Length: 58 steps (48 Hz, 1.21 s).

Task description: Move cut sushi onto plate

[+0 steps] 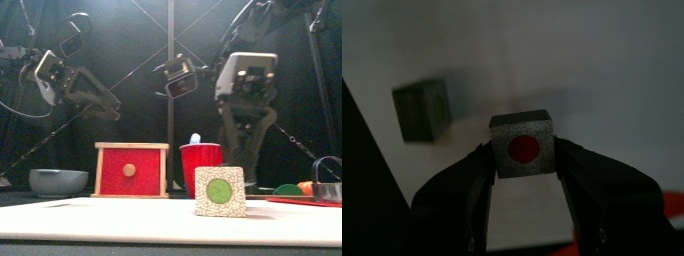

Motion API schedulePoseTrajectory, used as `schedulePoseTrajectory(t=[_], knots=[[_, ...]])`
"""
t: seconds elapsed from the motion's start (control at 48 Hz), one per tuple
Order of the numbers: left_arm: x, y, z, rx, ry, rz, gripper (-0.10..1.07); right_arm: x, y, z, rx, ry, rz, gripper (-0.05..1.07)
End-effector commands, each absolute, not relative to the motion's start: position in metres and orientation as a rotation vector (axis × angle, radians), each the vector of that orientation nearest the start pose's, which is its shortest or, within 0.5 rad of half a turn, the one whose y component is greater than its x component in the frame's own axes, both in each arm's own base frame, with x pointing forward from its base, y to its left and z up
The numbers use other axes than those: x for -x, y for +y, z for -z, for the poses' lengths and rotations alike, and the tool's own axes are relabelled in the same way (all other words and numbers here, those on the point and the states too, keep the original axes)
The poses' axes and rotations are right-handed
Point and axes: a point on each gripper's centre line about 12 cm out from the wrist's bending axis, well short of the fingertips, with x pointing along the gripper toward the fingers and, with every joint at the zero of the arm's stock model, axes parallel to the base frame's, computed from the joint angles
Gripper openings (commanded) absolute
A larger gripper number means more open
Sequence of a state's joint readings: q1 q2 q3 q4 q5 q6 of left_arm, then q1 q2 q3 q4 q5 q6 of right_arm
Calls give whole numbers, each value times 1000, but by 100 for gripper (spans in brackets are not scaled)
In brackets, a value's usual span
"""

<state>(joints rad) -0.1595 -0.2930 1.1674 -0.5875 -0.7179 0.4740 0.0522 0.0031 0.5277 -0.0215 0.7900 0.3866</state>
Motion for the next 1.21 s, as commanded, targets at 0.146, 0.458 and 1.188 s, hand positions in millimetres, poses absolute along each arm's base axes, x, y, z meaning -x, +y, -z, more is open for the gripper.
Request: schedulePoseTrajectory(t=[0.146,0.458,1.188], knots=[[-278,0,-182,-68,214,-216,98,-271,-56,-178,-402,1236,412,71],[-279,0,-181,-71,218,-216,98,-204,-145,-163,-567,1070,739,72],[-282,2,-185,-67,204,-227,99,-293,-23,-206,-323,902,238,104]])
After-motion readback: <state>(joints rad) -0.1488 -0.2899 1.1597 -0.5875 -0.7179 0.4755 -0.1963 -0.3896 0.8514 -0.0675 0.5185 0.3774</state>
